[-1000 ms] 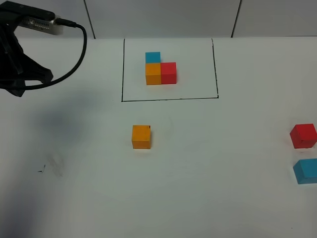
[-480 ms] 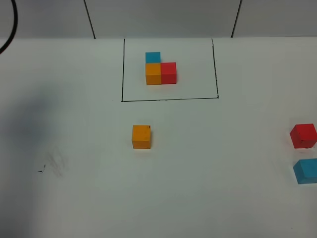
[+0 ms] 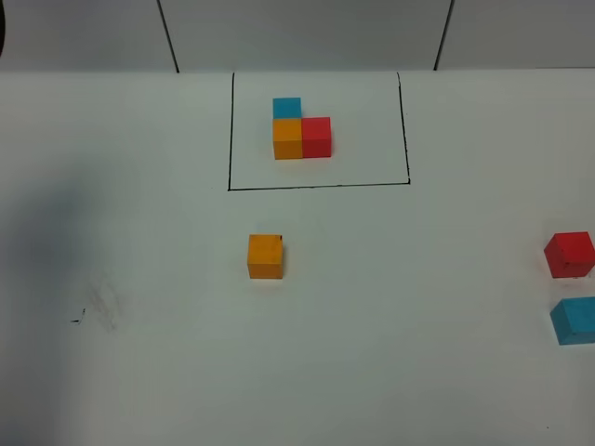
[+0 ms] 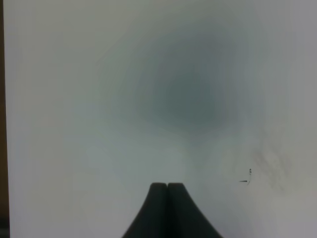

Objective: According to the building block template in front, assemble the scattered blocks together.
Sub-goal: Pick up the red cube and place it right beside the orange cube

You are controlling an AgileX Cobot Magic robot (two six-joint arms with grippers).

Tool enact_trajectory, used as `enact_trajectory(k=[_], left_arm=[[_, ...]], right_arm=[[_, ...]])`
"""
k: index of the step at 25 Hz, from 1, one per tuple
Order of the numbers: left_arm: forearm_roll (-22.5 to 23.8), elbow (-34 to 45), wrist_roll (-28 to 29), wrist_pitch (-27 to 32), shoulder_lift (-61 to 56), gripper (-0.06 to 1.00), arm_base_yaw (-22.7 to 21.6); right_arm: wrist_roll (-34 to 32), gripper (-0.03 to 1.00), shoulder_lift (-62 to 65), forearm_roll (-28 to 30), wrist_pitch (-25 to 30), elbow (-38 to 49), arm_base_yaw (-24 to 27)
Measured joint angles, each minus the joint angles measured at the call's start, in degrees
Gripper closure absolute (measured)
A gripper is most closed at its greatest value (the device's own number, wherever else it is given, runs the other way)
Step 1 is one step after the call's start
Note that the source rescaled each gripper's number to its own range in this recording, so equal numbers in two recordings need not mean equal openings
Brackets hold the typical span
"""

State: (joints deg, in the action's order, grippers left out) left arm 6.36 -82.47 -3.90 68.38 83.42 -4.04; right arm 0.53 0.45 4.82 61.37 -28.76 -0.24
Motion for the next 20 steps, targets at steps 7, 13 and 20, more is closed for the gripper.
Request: enact_trajectory(k=[7, 13, 20], left_arm=[[-0.21, 0.0, 0.0, -0.05, -3.69, 0.94, 0.0], [0.37, 6.74, 0.0, -0.05, -8.89, 0.94, 0.0], [1.54, 13.63, 0.0, -0.05, -15.23, 0.94, 0.0]], right_arm=[[0.0, 0.16, 0.0, 0.0, 0.0, 0.0, 0.0], [0.0, 0.16, 0.0, 0.0, 0.0, 0.0, 0.0], [0.0, 0.16, 0.0, 0.0, 0.0, 0.0, 0.0]])
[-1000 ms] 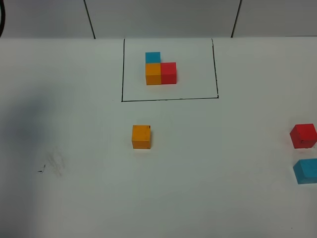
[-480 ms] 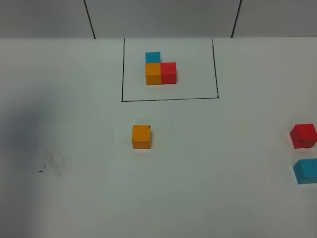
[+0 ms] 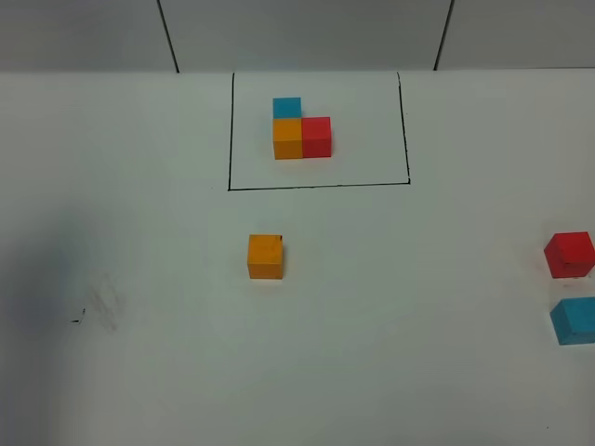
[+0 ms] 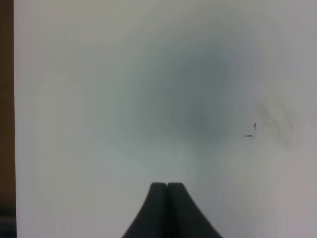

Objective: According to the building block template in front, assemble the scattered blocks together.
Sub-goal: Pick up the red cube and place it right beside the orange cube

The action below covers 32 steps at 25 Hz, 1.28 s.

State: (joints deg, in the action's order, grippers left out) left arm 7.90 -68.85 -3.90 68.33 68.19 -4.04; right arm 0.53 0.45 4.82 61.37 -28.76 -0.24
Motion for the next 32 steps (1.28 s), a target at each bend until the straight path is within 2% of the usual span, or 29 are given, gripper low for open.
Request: enact_trajectory(k=[32], left_arm=[[-0.21, 24.48, 0.0, 0.05, -29.75, 0.94, 0.0]], right_arm=[[0.0, 0.16, 0.0, 0.0, 0.0, 0.0, 0.0]])
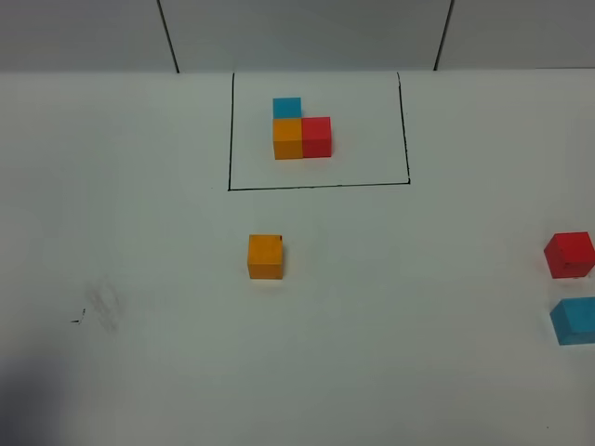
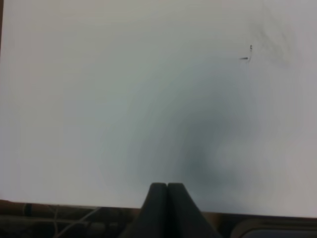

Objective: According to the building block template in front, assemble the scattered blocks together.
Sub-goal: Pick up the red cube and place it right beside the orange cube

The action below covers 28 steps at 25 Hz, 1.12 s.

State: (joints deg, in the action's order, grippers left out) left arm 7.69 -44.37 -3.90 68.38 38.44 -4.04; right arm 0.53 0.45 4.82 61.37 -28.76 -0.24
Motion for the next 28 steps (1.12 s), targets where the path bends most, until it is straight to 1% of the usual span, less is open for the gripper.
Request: enact_trajectory(k=[10, 21, 28], left_arm=[[-0.17, 6.86, -0.05, 0.0, -9.63, 0.94, 0.0], [-4.06, 7.45, -0.05, 0.0, -16.96, 0.94, 0.0], [-4.5, 7.45, -0.05, 0.05, -18.03, 0.94, 0.0]], right_arm=[[0.0, 0.16, 0.0, 0.0, 0.0, 0.0, 0.0], [0.0, 0.16, 0.0, 0.0, 0.0, 0.0, 0.0], [0.0, 0.16, 0.0, 0.0, 0.0, 0.0, 0.0]])
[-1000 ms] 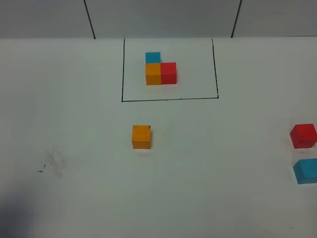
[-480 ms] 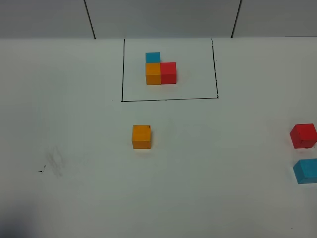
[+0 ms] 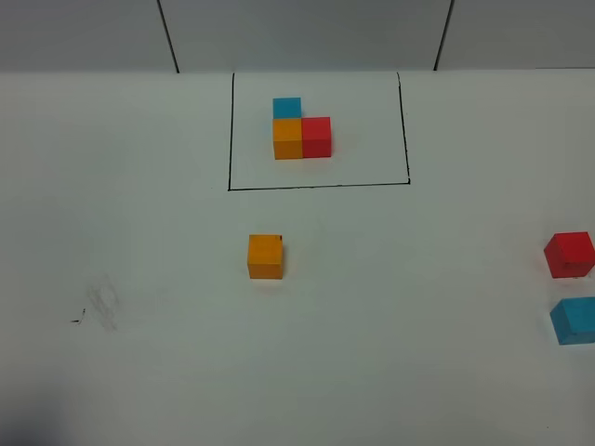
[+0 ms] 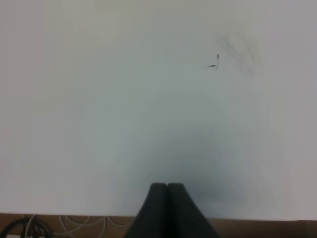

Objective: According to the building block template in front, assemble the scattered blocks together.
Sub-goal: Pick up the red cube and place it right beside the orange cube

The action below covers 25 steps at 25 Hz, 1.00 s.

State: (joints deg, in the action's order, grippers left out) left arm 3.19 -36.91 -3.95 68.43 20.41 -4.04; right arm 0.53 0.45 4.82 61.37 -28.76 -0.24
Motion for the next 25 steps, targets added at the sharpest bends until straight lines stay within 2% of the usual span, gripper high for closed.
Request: enact_trajectory(k=[8, 25], left_arm=[[-0.13, 0.05, 0.0, 0.0, -0.99, 0.94, 0.0], [-0.13, 0.05, 0.0, 0.06, -15.0, 0.94, 0.0]], right_arm=[[0.0, 0.16, 0.0, 0.0, 0.0, 0.0, 0.0], [0.0, 0.16, 0.0, 0.0, 0.0, 0.0, 0.0]])
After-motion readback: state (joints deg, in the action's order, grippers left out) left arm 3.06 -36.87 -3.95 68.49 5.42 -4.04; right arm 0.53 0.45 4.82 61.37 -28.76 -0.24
